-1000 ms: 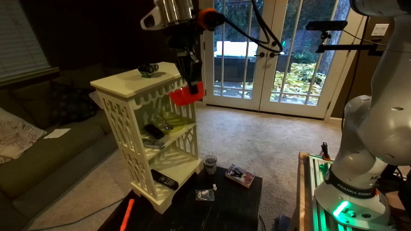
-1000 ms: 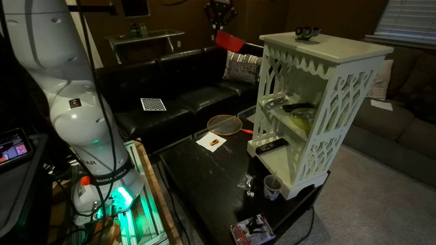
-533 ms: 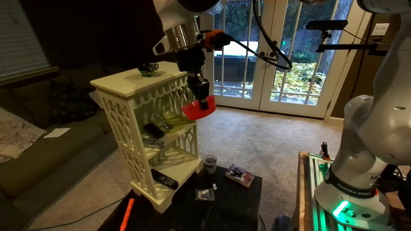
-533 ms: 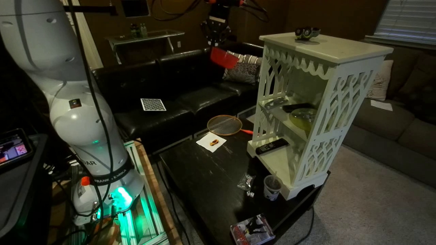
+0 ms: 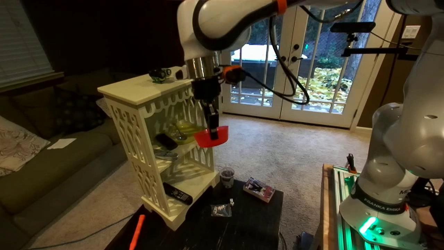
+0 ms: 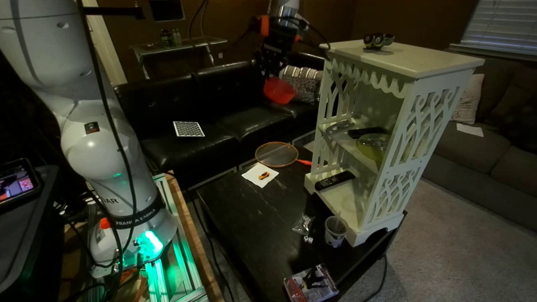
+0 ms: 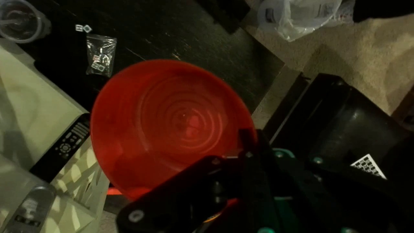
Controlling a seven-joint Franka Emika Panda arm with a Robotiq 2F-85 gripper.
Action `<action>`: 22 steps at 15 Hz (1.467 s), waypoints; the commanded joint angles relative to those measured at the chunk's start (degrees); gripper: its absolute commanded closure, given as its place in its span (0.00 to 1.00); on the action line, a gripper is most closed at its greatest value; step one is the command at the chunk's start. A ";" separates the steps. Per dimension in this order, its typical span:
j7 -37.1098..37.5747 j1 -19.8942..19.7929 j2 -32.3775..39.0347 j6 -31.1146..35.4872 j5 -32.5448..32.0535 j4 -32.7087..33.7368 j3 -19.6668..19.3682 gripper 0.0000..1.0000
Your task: Put the red bowl on the table
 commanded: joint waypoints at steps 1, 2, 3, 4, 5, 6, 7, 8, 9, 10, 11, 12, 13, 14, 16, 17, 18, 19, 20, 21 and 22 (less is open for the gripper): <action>2.15 -0.63 -3.22 14.39 7.80 -14.98 -1.17 0.99; 3.10 -0.59 -4.13 18.17 9.24 -18.75 -1.31 0.99; 5.34 -0.45 -4.83 21.94 9.20 -22.39 -1.26 0.99; 7.32 -0.33 -5.47 25.52 9.59 -26.01 -1.14 0.99; 10.26 -0.14 -5.27 29.02 8.84 -29.51 -0.86 0.99; 13.06 0.08 -4.98 32.65 8.47 -33.15 -0.58 0.99; 16.42 0.39 -3.54 35.76 7.60 -36.01 -0.12 0.99; 19.17 0.62 -2.03 37.91 7.90 -38.09 0.14 0.99; 20.28 0.98 0.82 38.68 9.95 -38.93 0.28 0.99; 20.43 1.23 2.32 38.55 11.67 -39.59 0.43 0.99; 18.10 0.54 0.03 36.39 8.61 -37.87 -0.15 0.97; 18.84 0.70 1.17 37.20 9.33 -39.23 0.10 0.97; 19.20 0.72 2.15 37.77 9.73 -39.67 0.27 0.97; 19.37 0.67 2.73 38.00 9.94 -39.64 0.34 0.97; 19.60 0.64 2.85 38.05 10.05 -39.56 0.35 0.97; 19.67 0.64 2.82 38.05 10.07 -39.54 0.35 0.99; 20.21 0.65 4.69 40.42 10.60 -38.99 0.36 0.99; 20.64 0.73 8.80 44.73 11.26 -38.11 0.49 0.99; 19.65 0.90 12.57 49.27 13.28 -37.50 0.96 0.99; 19.88 0.94 16.72 54.02 14.13 -36.97 1.52 0.99; 19.07 0.55 19.31 56.57 15.57 -36.49 2.57 0.99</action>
